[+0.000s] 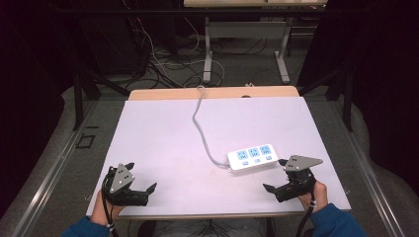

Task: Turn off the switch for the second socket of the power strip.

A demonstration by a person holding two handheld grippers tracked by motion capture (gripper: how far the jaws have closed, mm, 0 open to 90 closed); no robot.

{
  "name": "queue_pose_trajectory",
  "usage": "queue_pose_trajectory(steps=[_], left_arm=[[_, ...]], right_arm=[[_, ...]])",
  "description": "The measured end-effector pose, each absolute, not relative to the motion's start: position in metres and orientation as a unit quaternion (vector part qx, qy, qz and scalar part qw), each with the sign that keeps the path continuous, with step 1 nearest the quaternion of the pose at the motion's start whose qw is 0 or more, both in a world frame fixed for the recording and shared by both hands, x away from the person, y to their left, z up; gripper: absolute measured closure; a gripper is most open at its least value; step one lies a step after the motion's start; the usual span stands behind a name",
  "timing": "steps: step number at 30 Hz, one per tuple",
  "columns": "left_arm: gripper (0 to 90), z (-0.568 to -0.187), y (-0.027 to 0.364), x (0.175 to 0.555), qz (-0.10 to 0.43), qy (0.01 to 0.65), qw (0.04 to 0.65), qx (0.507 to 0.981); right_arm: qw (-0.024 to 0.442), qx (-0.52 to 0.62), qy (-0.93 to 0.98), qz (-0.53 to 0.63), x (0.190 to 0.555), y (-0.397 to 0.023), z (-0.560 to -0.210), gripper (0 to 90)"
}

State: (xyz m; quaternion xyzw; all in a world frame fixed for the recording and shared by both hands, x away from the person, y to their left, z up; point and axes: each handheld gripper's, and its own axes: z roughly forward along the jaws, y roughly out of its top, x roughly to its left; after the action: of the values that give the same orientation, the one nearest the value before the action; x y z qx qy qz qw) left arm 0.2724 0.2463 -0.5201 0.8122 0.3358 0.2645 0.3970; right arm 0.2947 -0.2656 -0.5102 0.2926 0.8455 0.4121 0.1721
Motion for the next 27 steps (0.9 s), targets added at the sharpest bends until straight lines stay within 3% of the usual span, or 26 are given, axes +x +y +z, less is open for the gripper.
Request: queue_pose_trajectory(steps=[27], left_arm=[[0.1,-0.5211,0.2449,0.2731,0.268,0.333,0.39,0.816]], right_arm=[[0.185,0.299,0.841,0.411,0.2968,-0.2611,-0.5041,1.1]])
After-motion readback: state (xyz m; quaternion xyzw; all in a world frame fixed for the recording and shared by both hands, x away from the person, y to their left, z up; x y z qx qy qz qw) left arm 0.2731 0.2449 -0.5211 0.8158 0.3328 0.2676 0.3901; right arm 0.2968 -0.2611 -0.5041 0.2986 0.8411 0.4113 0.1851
